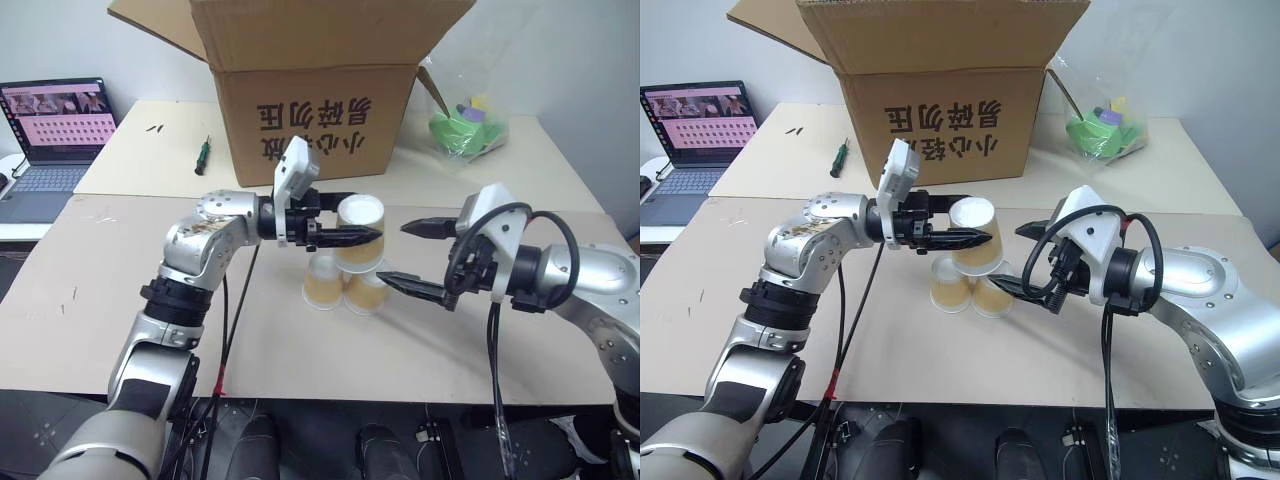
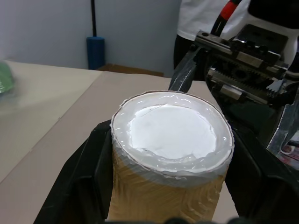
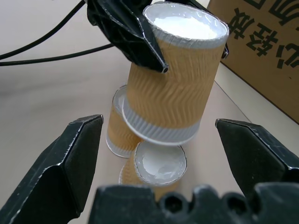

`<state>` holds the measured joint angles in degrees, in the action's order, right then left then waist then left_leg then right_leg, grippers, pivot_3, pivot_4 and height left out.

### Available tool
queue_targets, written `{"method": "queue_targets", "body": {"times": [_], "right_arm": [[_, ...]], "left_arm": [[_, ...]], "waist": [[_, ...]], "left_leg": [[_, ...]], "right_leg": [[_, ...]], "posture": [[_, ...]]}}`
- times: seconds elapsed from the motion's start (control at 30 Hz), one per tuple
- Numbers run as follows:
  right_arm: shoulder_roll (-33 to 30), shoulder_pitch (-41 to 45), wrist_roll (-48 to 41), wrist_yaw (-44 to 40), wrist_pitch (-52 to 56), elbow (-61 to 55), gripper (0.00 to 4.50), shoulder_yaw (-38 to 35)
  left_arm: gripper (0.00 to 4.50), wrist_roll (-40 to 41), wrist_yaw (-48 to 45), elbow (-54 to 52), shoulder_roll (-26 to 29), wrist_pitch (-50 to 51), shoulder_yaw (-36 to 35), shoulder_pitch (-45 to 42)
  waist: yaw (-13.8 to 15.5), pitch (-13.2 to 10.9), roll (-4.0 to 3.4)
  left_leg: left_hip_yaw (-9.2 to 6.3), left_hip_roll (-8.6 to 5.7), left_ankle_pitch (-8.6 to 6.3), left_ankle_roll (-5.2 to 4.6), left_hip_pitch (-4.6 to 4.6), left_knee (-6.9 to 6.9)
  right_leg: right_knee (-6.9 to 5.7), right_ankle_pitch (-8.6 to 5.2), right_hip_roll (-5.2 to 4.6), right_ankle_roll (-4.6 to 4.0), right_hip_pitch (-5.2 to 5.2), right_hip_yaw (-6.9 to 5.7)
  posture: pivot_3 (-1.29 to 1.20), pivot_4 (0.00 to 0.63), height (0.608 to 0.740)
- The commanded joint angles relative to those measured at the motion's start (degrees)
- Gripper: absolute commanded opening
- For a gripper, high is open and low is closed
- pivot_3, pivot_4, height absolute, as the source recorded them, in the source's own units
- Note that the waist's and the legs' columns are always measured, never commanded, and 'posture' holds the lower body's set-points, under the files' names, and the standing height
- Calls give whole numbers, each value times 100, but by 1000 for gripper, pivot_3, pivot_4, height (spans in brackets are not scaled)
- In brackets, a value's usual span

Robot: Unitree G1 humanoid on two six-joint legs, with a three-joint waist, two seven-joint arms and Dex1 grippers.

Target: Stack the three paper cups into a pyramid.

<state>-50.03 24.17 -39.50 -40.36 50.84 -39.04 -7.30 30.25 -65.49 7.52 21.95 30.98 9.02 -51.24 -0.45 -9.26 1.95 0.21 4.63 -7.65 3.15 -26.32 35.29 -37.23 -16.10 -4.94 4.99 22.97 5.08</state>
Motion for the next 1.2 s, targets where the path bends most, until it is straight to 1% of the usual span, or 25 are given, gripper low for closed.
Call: {"method": "queue_targets", "body": {"times": [0.03,0.5,0.57,0.6,0.63,0.67,0.8,0.97,1.17,1.2], "right_arm": [[-83,-58,-152,177,85,-289,4500,-378],[-216,-67,-436,373,218,-359,4500,-584],[-237,-58,-465,382,209,-341,4500,-589],[-245,-56,-477,388,204,-337,4500,-588],[-257,-61,-486,386,195,-330,4500,-594],[-264,-59,-493,386,186,-319,4500,-587],[-268,-33,-481,367,140,-254,4500,-507],[-247,17,-415,275,51,-133,4500,-392],[-205,136,-351,131,-62,38,4500,-233],[-189,169,-328,102,-87,82,4500,-193]], "left_arm": [[3134,-170,-178,102,-13,-202,56,-104],[3134,-506,-330,177,-121,-448,234,294],[3715,-510,-279,170,-136,-454,208,306],[3792,-506,-270,169,-139,-451,200,308],[4190,-506,-266,168,-149,-451,191,308],[4415,-517,-237,152,-167,-457,175,303],[4415,-411,-154,31,-203,-369,5,217],[4415,-232,-32,-198,-113,-99,-258,56],[4415,333,180,-872,292,698,-753,-61],[4415,594,444,-967,321,1002,-1045,-153]], "waist": [[-10,0,0],[-18,0,-1],[-18,0,-1],[-20,0,-1],[-22,0,-1],[-21,0,-1],[-19,0,-1],[-20,0,-1],[-43,0,-1],[-41,0,-1]], "left_leg": [[-1,0,0,0,0,0],[-6,-1,0,-1,1,2],[-6,-1,0,-1,1,2],[-6,-1,0,-1,2,2],[-6,-1,0,-1,2,2],[-6,0,0,-1,1,2],[-7,-1,0,-1,1,2],[-8,-1,1,-1,1,2],[-8,0,0,-1,2,2],[-8,0,1,-1,2,2]], "right_leg": [[0,0,0,0,-1,0],[0,0,0,0,-6,-3],[1,0,0,0,-7,-4],[1,0,0,0,-7,-3],[0,0,0,0,-7,-4],[0,0,0,0,-6,-4],[1,0,0,0,-7,-4],[0,0,0,1,-7,-5],[0,0,0,1,-7,-5],[-1,0,0,1,-6,-5]], "posture": [[0,150,705],[0,150,705],[0,150,705],[0,150,705],[0,150,705],[0,150,705],[0,150,705],[0,150,705],[0,150,705],[0,150,705]]}}
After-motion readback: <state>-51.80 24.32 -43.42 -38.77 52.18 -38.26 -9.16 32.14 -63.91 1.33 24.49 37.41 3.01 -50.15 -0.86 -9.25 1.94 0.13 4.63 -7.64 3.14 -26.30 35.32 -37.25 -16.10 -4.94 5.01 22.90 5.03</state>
